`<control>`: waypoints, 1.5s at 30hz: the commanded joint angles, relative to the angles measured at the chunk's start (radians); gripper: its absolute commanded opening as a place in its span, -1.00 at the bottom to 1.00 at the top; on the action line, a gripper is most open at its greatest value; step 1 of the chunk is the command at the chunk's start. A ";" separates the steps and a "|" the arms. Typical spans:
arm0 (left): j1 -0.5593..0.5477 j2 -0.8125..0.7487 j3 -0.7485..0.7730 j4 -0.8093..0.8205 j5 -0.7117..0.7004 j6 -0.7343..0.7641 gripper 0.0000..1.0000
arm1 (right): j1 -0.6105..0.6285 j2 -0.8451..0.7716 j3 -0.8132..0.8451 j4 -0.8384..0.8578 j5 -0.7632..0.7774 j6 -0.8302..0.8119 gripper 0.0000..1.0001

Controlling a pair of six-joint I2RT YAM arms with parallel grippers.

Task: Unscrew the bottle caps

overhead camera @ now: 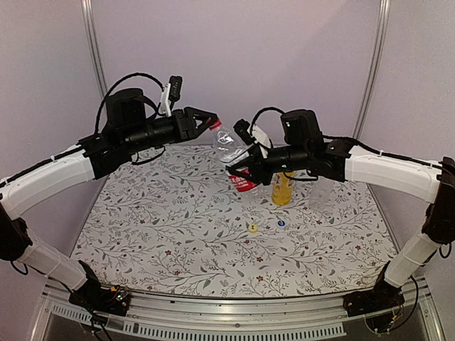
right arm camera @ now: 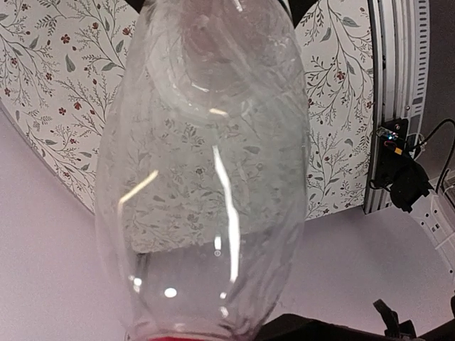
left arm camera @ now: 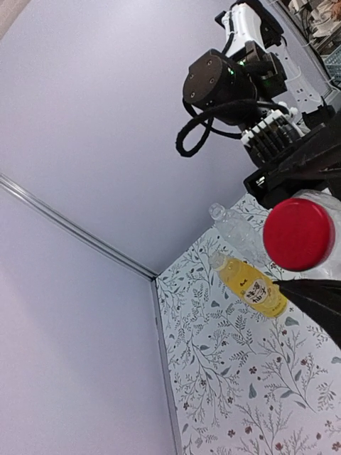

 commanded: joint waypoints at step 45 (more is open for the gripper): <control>0.055 -0.028 -0.120 0.365 0.769 0.257 0.10 | -0.005 -0.035 -0.038 -0.062 -0.592 -0.090 -0.29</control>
